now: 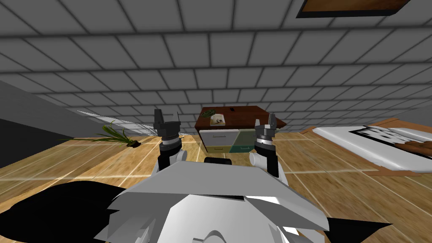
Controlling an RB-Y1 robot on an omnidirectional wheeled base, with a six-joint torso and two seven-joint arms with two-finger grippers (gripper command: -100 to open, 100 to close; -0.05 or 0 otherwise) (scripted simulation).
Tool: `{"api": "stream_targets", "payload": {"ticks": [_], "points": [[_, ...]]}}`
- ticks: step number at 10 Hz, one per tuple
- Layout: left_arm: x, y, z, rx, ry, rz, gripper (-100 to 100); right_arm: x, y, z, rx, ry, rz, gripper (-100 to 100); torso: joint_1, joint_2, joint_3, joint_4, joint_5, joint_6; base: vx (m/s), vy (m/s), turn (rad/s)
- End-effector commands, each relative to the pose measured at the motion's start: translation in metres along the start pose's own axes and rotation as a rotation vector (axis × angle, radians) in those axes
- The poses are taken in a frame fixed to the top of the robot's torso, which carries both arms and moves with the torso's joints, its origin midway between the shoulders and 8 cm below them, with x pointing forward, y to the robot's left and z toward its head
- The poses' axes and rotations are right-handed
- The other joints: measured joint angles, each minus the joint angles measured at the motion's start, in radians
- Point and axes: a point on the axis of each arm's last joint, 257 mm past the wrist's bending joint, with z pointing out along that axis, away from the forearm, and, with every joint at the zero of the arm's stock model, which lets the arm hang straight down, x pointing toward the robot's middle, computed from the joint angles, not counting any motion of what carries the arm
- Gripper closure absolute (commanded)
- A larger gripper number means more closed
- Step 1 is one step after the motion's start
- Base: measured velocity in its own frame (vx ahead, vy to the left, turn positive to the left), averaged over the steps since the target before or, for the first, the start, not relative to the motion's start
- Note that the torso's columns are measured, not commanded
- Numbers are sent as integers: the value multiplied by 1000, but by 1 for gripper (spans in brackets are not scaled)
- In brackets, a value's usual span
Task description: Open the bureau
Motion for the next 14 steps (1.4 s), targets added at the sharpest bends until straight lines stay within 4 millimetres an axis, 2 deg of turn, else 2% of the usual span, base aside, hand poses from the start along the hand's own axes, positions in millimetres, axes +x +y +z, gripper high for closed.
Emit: {"api": "stream_targets", "payload": {"ticks": [1,9,10,11,14], "points": [[0,0,0,0,0,0,0,0,0,0,0,0,0,0,0,40,-82,41,0,0,0,0,0],[0,0,0,0,0,0,0,0,0,0,0,0,0,0,0,618,-1234,617,0,0,0,0,0],[0,0,0,0,0,0,0,9,-2,2,-6,52,-65,-100,0,691,-1382,691,0,0,-3,33,-36],[0,0,0,0,0,0,0,14,-4,3,-11,77,-105,-100,2,726,-1451,724,0,0,-11,56,-60],[0,0,0,0,0,0,0,26,-8,4,-27,130,-206,-100,1,738,-1476,738,0,0,-15,71,-45]]}}
